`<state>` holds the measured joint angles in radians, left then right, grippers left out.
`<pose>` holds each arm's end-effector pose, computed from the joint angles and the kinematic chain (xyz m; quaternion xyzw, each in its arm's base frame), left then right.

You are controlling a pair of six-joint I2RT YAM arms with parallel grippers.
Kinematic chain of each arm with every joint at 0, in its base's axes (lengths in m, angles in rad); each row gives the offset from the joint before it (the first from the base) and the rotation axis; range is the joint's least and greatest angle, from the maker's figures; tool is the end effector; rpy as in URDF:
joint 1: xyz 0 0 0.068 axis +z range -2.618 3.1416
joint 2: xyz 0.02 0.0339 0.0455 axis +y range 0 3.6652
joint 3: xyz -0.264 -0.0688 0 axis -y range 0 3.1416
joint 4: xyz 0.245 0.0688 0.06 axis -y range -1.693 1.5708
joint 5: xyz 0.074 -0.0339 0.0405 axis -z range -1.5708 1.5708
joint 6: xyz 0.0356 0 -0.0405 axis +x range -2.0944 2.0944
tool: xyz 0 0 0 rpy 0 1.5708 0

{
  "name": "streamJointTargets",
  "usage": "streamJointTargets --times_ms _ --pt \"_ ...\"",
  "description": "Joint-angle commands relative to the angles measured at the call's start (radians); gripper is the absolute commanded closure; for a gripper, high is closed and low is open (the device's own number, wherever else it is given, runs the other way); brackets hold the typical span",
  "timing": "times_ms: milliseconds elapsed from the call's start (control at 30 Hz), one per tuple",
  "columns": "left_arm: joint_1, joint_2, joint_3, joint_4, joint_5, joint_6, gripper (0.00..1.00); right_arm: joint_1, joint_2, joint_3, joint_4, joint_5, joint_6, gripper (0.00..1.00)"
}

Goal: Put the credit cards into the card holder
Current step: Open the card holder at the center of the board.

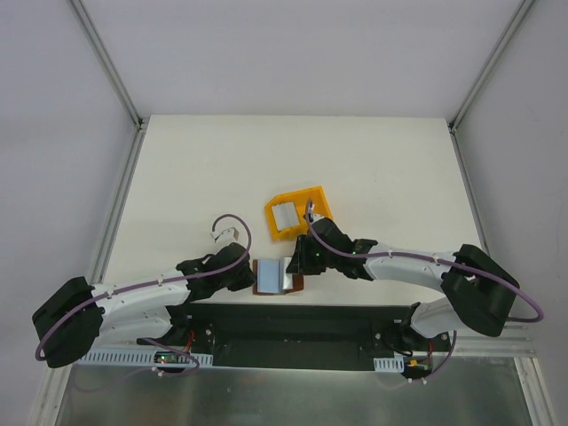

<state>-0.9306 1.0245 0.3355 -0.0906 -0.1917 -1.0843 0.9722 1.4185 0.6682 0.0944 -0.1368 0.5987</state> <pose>0.1175 -0.1464 0.1530 -0.1073 0.9130 -0.2772 0.2795 0.1575 0.2396 0.1846 -0.1958 0.8739 0.3549 0.2682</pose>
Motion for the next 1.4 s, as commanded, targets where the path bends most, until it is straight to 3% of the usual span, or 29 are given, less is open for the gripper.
streamJointTargets --times_ms 0,100,567,1367 --pt "-0.007 -0.035 -0.003 -0.074 -0.017 0.058 1.0 -0.004 -0.023 0.047 -0.198 0.126 -0.059 0.73" --pt "-0.007 -0.085 0.016 -0.074 -0.005 0.101 1.0 -0.003 -0.038 0.062 -0.301 0.213 -0.089 0.73" --pt "-0.008 -0.112 0.063 -0.074 0.031 0.142 1.0 0.04 0.027 0.175 -0.4 0.275 -0.137 0.73" --pt "-0.011 -0.147 0.112 -0.074 0.049 0.164 1.0 0.04 -0.047 0.281 -0.363 0.163 -0.198 0.7"
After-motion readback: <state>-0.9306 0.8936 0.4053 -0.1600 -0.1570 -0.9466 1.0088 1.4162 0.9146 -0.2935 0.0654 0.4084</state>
